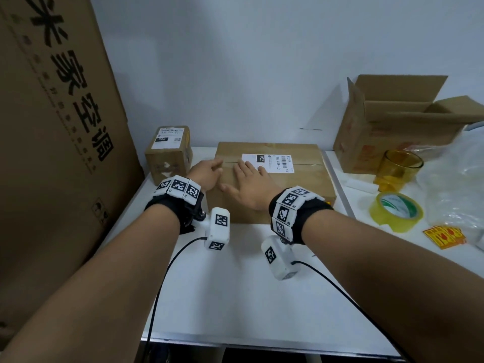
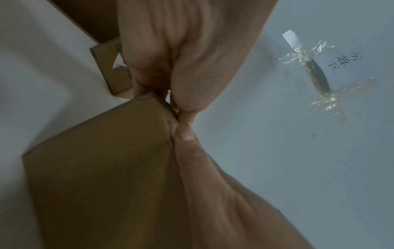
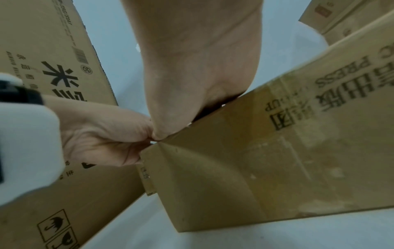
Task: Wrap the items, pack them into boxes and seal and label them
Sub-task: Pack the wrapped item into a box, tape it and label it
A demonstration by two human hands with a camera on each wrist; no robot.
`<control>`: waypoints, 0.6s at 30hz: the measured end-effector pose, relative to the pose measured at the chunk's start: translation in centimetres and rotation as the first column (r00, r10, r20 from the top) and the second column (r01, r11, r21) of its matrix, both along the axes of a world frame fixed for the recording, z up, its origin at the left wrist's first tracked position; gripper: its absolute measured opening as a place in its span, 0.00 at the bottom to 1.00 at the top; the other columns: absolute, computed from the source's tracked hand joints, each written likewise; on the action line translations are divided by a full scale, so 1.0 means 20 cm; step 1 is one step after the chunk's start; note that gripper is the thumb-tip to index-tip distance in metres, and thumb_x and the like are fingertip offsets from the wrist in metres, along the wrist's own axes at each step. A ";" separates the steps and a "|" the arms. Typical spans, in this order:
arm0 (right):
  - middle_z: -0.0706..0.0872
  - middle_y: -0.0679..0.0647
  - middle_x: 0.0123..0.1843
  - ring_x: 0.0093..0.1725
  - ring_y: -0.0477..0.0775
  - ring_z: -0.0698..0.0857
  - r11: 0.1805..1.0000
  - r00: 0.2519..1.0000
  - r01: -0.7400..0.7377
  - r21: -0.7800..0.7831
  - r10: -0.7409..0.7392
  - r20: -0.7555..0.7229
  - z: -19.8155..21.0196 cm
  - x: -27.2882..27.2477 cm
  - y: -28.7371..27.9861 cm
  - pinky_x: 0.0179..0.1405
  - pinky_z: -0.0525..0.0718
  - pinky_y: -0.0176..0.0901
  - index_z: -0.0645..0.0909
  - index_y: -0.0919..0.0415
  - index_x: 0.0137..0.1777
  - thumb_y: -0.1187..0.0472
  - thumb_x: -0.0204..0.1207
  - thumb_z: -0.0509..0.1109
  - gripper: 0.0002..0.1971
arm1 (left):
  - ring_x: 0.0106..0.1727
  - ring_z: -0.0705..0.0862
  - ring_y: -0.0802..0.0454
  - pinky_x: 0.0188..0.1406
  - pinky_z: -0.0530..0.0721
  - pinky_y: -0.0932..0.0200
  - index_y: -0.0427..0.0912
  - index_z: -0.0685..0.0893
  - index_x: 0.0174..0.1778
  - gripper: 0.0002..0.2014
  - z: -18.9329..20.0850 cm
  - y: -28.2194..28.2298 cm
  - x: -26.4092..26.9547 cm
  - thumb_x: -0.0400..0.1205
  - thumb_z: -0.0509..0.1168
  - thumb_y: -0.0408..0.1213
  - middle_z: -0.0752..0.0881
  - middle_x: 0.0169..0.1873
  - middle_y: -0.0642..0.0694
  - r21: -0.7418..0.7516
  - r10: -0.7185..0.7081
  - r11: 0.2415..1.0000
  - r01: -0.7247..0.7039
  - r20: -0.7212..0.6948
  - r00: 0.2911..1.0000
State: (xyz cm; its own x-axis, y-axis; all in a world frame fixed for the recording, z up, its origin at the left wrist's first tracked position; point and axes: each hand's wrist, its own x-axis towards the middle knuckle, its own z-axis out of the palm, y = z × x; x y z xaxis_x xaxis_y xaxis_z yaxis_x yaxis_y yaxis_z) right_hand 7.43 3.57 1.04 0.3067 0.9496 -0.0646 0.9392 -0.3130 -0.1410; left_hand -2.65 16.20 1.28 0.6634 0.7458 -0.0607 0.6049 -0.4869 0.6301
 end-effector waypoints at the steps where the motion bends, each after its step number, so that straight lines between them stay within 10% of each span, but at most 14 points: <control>1: 0.44 0.56 0.88 0.86 0.53 0.44 1.000 1.000 -0.008 0.000 0.008 0.003 0.00 0.01 -0.02 0.85 0.43 0.56 0.44 0.61 0.87 0.34 0.84 0.43 0.40 | 0.81 0.68 0.46 0.79 0.65 0.57 0.48 0.69 0.82 0.22 0.00 -0.01 0.00 0.89 0.57 0.40 0.70 0.81 0.46 -0.004 0.002 1.000 -0.002 0.000 1.000; 13: 0.47 0.54 0.88 0.86 0.51 0.46 0.991 0.991 0.131 0.006 -0.131 -0.001 0.01 0.28 -0.35 0.84 0.45 0.55 0.48 0.60 0.87 0.32 0.82 0.43 0.41 | 0.72 0.74 0.32 0.67 0.73 0.47 0.40 0.72 0.76 0.19 -0.01 -0.07 0.03 0.91 0.48 0.35 0.70 0.75 0.34 0.252 0.026 0.968 0.010 -0.141 0.990; 18: 0.50 0.63 0.86 0.85 0.66 0.49 0.930 0.931 0.364 0.041 -0.364 -0.017 0.03 0.38 -0.48 0.83 0.50 0.62 0.51 0.63 0.85 0.24 0.75 0.51 0.51 | 0.86 0.52 0.38 0.82 0.57 0.38 0.44 0.63 0.84 0.26 0.09 -0.26 0.14 0.89 0.54 0.46 0.51 0.86 0.42 0.400 -0.127 0.887 0.231 -0.269 0.955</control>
